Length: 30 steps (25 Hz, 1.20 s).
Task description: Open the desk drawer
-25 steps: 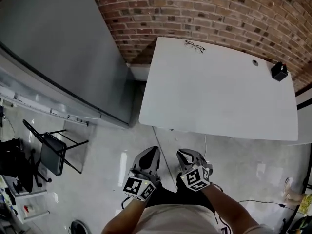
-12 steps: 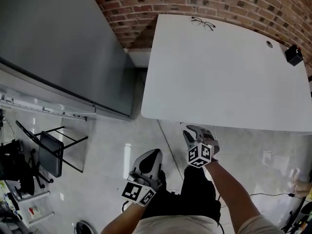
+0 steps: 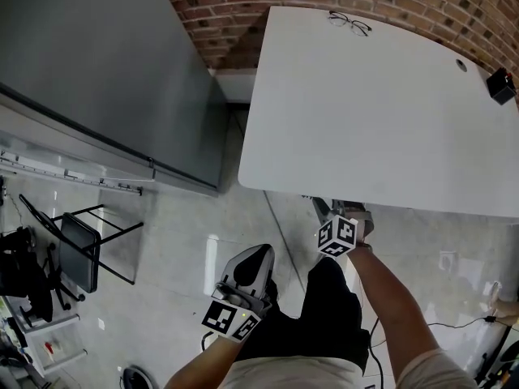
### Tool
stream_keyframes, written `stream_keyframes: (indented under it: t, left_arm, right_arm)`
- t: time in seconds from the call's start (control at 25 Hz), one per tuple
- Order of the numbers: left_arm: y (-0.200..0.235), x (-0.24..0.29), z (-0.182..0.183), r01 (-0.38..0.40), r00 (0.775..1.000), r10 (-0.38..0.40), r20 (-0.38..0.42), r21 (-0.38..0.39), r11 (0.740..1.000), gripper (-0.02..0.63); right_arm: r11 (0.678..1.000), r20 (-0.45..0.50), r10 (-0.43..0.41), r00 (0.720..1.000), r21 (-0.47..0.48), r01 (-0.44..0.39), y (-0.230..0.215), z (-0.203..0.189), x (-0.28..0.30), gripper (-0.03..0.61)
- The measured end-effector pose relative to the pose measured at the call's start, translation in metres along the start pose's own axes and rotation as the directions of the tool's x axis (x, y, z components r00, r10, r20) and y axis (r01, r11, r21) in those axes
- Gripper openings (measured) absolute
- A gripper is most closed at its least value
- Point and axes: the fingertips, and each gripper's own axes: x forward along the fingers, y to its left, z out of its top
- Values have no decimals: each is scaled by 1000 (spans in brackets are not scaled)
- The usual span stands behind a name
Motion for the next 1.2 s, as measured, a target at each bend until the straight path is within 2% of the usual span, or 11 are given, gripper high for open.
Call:
stream_keyframes:
  t: [0.08, 0.2, 0.28, 0.36, 0.56, 0.72, 0.96, 1.2]
  left_arm:
    - [2, -3, -5, -5, 1000, 5, 7, -5, 1000, 8]
    - [6, -6, -9, -10, 1000, 10, 14, -5, 1000, 8]
    - [9, -9, -9, -17, 1000, 17, 20, -4, 1000, 8]
    - [13, -14, -9, -26, 999, 26, 25, -7, 1000, 8]
    - [21, -23, -14, -52, 998, 52, 20, -22, 998, 8]
    - [16, -27, -20, -51, 999, 51, 6, -29, 998, 8]
    - [12, -28, -27, -48, 999, 48, 8, -30, 998, 8]
    - [8, -29, -26, -45, 999, 45, 3, -25, 999, 8]
  right_arm:
    - [999, -16, 15, 1000, -28, -16, 8, -4, 7, 117]
    - [999, -49, 41, 998, -20, -42, 16, -13, 18, 115]
    - [999, -60, 38, 997, -15, -39, 17, -16, 23, 114]
    - [1000, -56, 24, 998, -18, -25, 16, -16, 25, 86]
    - [997, -41, 48, 998, 57, -46, 13, -11, 26, 48]
    - [998, -58, 52, 997, 27, -51, 14, -9, 27, 41]
    - [999, -21, 50, 999, 16, -49, 15, -7, 21, 35]
    - [997, -24, 79, 997, -15, -79, 23, -6, 18, 28]
